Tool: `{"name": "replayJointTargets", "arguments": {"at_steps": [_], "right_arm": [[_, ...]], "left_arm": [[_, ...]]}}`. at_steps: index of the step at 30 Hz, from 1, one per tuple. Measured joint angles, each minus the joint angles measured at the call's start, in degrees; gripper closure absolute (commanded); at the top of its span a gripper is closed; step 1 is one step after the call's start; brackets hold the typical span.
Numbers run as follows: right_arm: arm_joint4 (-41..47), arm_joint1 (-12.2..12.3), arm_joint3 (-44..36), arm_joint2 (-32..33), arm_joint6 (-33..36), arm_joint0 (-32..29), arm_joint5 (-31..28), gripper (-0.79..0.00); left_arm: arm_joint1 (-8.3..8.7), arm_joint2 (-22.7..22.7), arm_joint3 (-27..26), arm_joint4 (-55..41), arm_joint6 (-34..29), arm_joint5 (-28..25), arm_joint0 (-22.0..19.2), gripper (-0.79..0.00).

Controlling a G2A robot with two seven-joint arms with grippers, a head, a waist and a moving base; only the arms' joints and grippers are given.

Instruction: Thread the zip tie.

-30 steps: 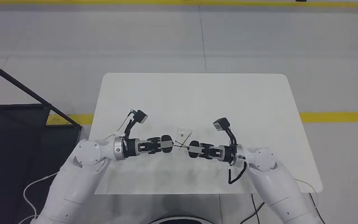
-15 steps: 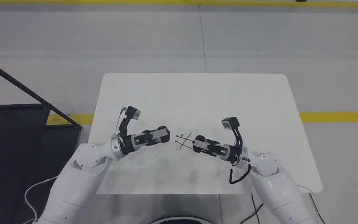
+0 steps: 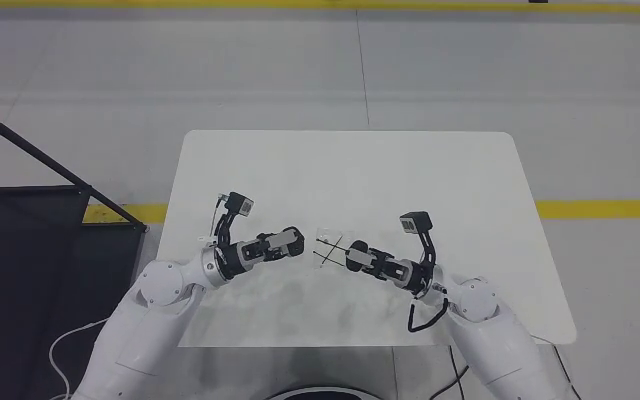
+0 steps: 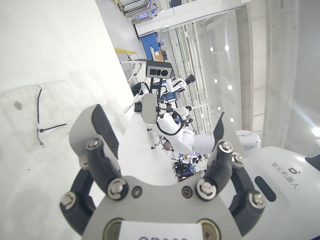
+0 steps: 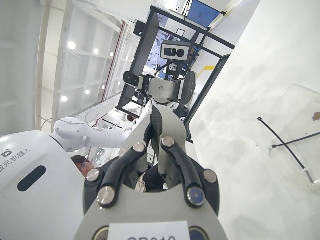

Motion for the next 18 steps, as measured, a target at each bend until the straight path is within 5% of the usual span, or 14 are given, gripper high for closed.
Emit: {"name": "replayJointTargets", "arguments": {"at_steps": [5, 11, 18], "right_arm": [[-1.3, -0.1, -0.7, 0.0, -2.3, -0.4, 1.1, 0.000], [-4.2, -0.6, -2.4, -0.8, -9.8, -1.4, 4.1, 0.000], [-3.1, -0.9, -1.8, -1.1, -10.6, -1.0, 5.2, 0.000]], "left_arm": [[-0.17, 0.5, -1.8, 3.0, 2.4, -1.7, 0.9, -0.785], [-1.76, 4.3, -3.9, 15.4, 19.6, -12.9, 4.1, -0.785], [-3.81, 10.0, -1.6, 26.5, 33.2, -15.0, 3.1, -0.754]]}}
